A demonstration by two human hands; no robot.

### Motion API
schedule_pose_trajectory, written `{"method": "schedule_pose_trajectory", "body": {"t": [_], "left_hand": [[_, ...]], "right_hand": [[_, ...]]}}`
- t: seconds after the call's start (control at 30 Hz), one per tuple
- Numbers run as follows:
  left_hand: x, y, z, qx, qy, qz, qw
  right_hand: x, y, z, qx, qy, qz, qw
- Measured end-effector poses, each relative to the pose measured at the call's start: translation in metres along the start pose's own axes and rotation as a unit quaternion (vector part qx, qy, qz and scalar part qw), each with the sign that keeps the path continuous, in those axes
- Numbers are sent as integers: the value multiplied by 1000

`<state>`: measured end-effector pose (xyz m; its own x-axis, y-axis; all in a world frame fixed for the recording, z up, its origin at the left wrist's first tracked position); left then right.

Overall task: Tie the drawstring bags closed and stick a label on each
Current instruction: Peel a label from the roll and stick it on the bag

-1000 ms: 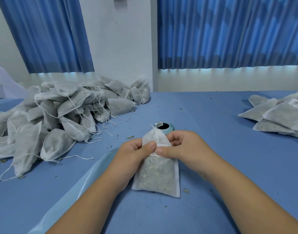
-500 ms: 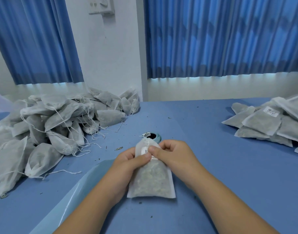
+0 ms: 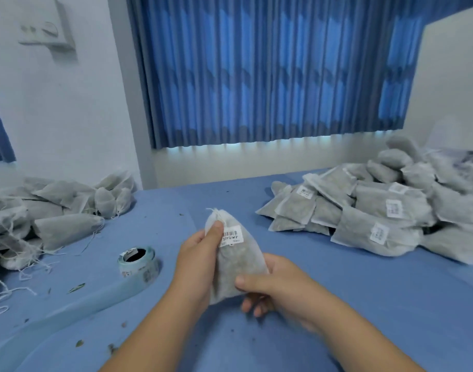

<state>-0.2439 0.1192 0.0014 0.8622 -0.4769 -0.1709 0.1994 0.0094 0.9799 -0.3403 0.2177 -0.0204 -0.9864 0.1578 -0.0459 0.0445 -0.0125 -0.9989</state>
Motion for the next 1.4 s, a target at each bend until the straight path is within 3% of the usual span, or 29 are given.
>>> {"method": "schedule_pose_trajectory", "body": {"t": [0.13, 0.3, 0.43, 0.57, 0.83, 1.2, 1.3, 1.4], "left_hand": [[-75, -5, 6, 29, -67, 37, 997], [-138, -10, 3, 52, -125, 16, 991], [-158, 0, 0, 51, -128, -34, 990], [-147, 10, 2, 41, -132, -59, 989], [-77, 19, 6, 54, -76, -41, 995], [100, 46, 9, 29, 71, 127, 989], [156, 53, 9, -3, 116, 272, 955], [206, 60, 9, -28, 130, 458, 879]], "right_hand": [[69, -11, -22, 34, 157, 68, 985], [139, -43, -35, 12, 254, 155, 955], [197, -101, -34, 111, 320, 291, 895], [228, -96, -30, 85, 403, 258, 874], [160, -29, 15, -28, 348, 173, 921], [-58, -23, 107, -12, 129, 142, 981], [-101, -18, 128, 30, 148, 77, 985], [-126, -12, 139, 117, 192, -62, 972]]}}
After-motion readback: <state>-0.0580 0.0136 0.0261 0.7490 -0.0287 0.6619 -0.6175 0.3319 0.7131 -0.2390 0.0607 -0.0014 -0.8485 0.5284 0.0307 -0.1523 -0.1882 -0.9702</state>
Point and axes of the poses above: each hand's wrist, its own z-axis towards the middle knuckle, its own x-axis out of the back of the hand, y = z × x, the point moved 5 cm from there along z, towards the middle knuckle, and after that the axes turned 3 degrees about z, right-handed, at the moved point
